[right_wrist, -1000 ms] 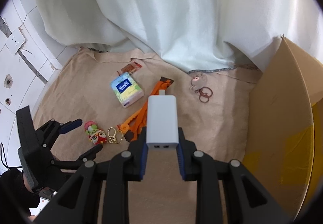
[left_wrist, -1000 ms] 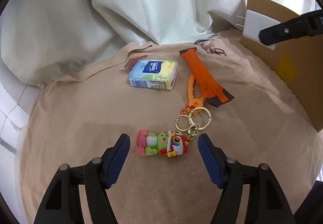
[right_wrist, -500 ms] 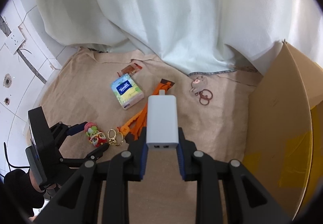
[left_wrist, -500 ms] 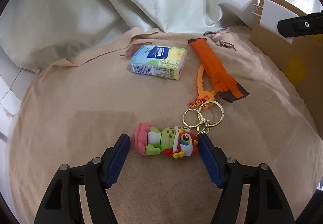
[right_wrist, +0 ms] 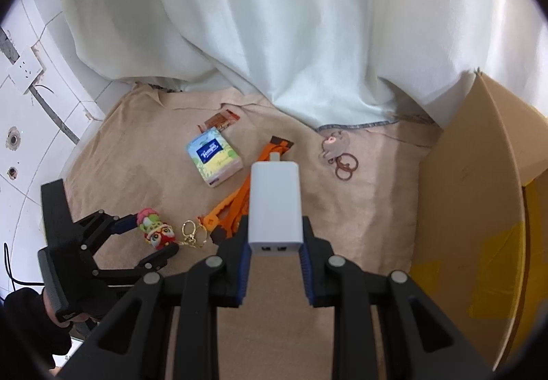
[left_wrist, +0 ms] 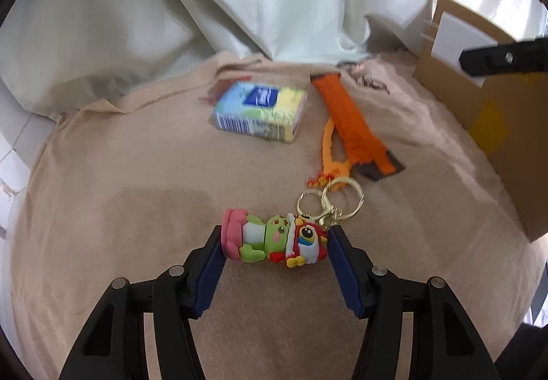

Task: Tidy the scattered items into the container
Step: 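Carry the keychain toy and charger in both tools over the cardboard box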

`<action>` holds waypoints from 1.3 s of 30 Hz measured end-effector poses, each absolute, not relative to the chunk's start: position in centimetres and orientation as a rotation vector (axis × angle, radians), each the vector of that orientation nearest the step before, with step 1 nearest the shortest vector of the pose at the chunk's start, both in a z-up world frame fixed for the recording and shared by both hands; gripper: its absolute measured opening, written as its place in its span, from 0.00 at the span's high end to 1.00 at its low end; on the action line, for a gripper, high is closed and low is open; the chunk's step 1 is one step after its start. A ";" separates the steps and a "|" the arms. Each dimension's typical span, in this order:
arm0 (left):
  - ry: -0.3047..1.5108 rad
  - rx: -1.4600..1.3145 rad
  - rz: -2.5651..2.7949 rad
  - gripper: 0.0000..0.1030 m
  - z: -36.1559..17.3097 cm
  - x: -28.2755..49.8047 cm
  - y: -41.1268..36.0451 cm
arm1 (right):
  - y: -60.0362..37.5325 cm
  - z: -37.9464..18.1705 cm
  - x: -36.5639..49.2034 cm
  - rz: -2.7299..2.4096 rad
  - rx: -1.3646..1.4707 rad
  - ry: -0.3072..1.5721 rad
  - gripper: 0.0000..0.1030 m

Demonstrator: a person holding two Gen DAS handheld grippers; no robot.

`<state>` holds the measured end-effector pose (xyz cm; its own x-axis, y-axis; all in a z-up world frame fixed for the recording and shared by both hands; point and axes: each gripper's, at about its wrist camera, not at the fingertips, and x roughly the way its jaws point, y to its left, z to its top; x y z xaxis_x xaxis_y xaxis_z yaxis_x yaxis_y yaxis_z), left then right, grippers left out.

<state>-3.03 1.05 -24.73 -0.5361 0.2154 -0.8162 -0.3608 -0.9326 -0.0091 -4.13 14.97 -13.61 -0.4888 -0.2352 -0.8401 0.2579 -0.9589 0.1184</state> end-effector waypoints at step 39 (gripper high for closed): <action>0.159 -1.108 2.689 0.42 -2.1 -2.4 6.2 | 20.6 -0.4 0.3 -2.623 1.038 -0.051 0.71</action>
<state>-2.37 6.19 -2.15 -0.6882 0.1685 -0.7057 -0.2504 -0.9681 0.0131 0.32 20.63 -0.45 -0.6852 -0.3053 -0.6612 0.2796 -0.9486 0.1483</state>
